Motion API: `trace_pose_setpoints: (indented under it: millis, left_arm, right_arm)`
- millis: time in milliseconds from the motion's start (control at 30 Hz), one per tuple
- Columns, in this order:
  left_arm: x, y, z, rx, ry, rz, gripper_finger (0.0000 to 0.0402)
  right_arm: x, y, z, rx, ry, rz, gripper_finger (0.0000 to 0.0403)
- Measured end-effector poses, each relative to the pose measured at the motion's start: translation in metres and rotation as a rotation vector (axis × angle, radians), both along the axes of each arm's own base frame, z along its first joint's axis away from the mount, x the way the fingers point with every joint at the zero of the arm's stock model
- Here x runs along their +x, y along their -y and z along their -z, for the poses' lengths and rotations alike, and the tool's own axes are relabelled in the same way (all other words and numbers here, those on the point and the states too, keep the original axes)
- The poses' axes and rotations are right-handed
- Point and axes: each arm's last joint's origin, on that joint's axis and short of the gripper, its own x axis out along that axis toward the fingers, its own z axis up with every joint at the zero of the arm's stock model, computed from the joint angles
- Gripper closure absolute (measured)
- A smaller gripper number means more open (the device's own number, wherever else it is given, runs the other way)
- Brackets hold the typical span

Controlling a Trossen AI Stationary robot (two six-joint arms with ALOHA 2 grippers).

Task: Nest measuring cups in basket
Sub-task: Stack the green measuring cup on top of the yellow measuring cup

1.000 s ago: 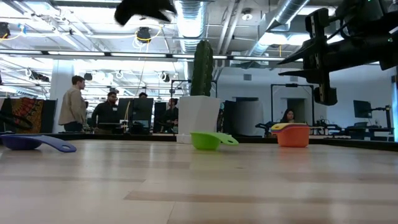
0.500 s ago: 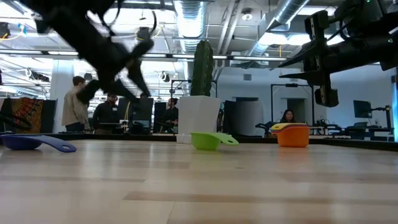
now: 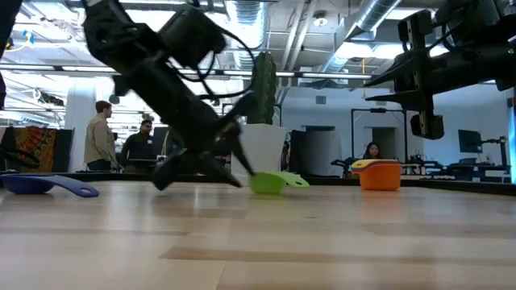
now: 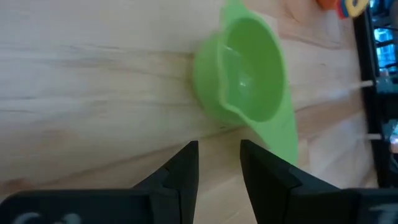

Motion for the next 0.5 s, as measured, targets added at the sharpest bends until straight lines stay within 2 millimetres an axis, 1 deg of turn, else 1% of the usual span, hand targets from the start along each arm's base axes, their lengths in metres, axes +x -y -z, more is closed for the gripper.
trace_pose_setpoints:
  millis: [267, 367, 500]
  left_arm:
    - [0.031, 0.002, 0.001, 0.023, 0.009, 0.018, 0.0295]
    - [0.038, 0.002, 0.001, 0.023, -0.005, 0.013, 0.0295]
    - [0.039, 0.002, -0.001, 0.018, 0.009, 0.002, 0.0295]
  right_arm:
    - [0.000, -0.010, 0.001, 0.002, -0.008, -0.059, 0.0290]
    - [0.000, -0.013, 0.001, 0.003, -0.008, -0.074, 0.0290]
    - [0.000, -0.015, 0.001, 0.010, -0.010, -0.087, 0.0290]
